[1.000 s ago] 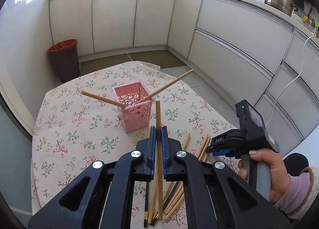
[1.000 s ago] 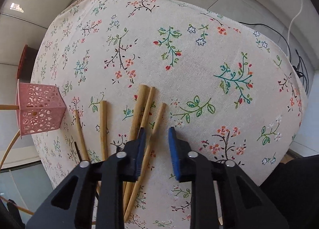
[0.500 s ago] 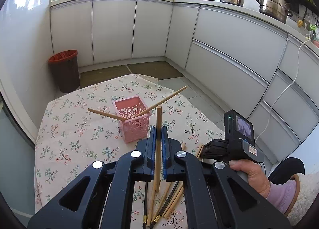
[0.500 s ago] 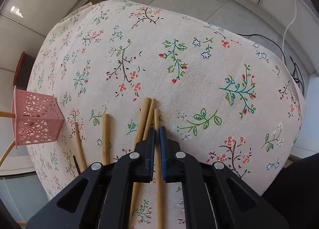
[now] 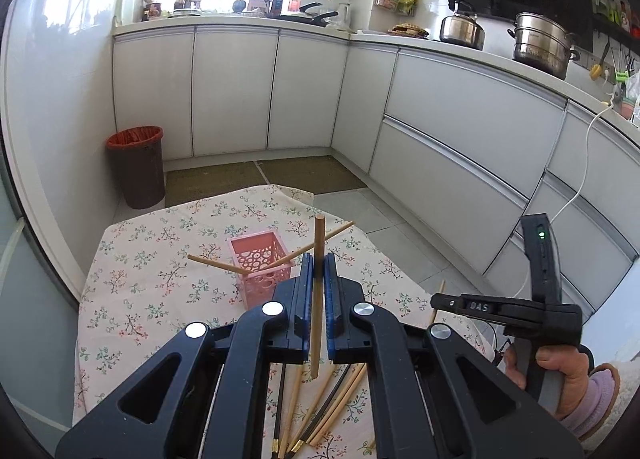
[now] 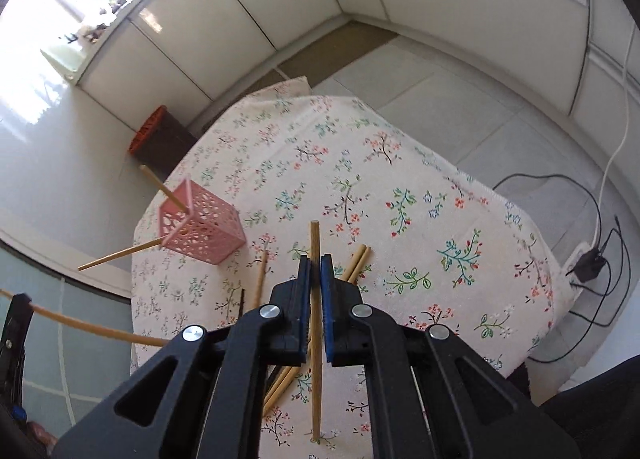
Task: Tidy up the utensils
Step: 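Carry both held chopsticks upright over the pink holder with both tools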
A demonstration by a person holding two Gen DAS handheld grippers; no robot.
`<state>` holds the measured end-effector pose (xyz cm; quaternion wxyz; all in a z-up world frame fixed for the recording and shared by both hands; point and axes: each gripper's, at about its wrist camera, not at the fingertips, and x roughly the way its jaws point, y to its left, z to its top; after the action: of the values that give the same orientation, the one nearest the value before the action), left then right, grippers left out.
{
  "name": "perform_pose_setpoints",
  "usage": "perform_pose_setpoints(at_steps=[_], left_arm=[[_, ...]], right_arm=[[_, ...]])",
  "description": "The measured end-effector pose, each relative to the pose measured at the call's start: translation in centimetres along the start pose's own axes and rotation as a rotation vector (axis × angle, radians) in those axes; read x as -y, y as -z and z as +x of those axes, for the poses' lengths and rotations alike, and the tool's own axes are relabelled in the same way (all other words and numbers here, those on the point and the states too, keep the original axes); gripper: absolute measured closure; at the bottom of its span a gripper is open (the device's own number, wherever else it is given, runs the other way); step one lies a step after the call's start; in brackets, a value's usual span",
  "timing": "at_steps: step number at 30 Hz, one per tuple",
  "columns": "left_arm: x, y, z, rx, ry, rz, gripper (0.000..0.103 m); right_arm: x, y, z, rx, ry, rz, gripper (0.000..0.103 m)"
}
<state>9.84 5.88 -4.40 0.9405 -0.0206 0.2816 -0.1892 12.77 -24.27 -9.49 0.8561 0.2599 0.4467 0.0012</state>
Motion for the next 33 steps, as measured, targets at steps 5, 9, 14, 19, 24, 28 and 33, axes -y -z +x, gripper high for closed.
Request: perform_pose_setpoints(at_steps=[5,9,14,19,24,28,33], left_arm=[[0.2,-0.7,-1.2,0.03,-0.017,-0.025,0.098],[0.4,-1.7,-2.4,0.068,-0.037,-0.046,0.098],[0.5,-4.2,-3.0,0.096,-0.077,-0.047,0.098],[0.3,-7.7,-3.6,0.148,-0.102,-0.051,0.098],[-0.7,-10.8,-2.1,0.185,-0.142,-0.071,0.098],[-1.9,-12.0,0.6,0.193,-0.187,-0.098,0.098],[-4.2,-11.4,5.2,0.148,-0.215,-0.15,0.098]], right_arm=[[-1.2,-0.5,-4.6,0.092,-0.032,-0.067,0.098],[-2.2,-1.8,-8.0,0.143,-0.055,-0.096,0.098],[-4.4,-5.1,-12.2,0.202,-0.121,-0.133,0.098],[-7.4,-8.5,-15.6,0.266,-0.21,-0.159,0.098],[-10.9,-11.5,-16.4,0.333,-0.257,-0.19,0.097],[-13.3,-13.2,-14.2,0.342,-0.261,-0.211,0.097],[-15.1,-14.3,-9.5,0.325,-0.236,-0.248,0.097]])
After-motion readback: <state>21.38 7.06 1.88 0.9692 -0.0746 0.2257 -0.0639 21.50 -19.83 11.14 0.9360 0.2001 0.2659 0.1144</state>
